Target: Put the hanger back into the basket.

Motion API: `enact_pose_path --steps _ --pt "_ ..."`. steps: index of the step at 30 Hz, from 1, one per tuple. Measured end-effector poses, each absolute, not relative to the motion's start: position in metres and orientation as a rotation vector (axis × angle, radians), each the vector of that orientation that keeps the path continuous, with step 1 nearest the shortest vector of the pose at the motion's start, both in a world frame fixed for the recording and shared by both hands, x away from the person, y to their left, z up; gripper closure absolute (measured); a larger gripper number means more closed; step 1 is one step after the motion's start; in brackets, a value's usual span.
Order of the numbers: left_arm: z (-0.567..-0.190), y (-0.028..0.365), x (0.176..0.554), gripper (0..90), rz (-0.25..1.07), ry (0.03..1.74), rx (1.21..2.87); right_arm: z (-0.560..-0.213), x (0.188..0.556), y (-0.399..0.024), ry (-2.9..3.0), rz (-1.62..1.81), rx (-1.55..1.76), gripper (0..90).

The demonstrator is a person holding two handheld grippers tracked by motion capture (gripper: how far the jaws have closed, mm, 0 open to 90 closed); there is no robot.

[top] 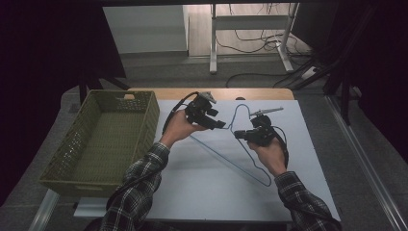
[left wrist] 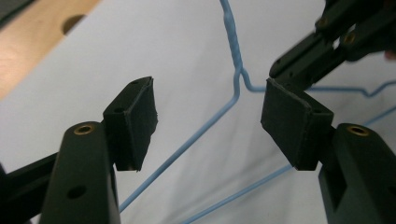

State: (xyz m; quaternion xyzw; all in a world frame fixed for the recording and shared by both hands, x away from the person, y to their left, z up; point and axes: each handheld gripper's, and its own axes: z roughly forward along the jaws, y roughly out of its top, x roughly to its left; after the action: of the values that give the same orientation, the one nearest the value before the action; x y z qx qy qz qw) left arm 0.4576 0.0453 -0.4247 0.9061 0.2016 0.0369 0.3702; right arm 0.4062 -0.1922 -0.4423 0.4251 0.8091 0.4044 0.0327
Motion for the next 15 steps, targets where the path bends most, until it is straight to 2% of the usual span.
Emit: enact_pose_path --steps 3,8,13,15 --pt "-0.436 0.034 0.459 37.2 0.090 0.489 2.367 -0.442 0.405 -0.194 2.497 1.244 1.300 87.5" --pt "-0.456 0.022 0.461 45.2 0.127 0.424 2.429 -0.445 0.403 -0.194 2.503 1.234 1.287 87.4" --pt "-0.468 0.019 0.464 64.6 0.158 0.364 2.466 -0.447 0.402 -0.195 2.509 1.218 1.279 87.3" --pt "-0.469 0.017 0.464 68.3 0.186 0.325 2.480 -0.449 0.403 -0.196 2.507 1.215 1.281 87.3"
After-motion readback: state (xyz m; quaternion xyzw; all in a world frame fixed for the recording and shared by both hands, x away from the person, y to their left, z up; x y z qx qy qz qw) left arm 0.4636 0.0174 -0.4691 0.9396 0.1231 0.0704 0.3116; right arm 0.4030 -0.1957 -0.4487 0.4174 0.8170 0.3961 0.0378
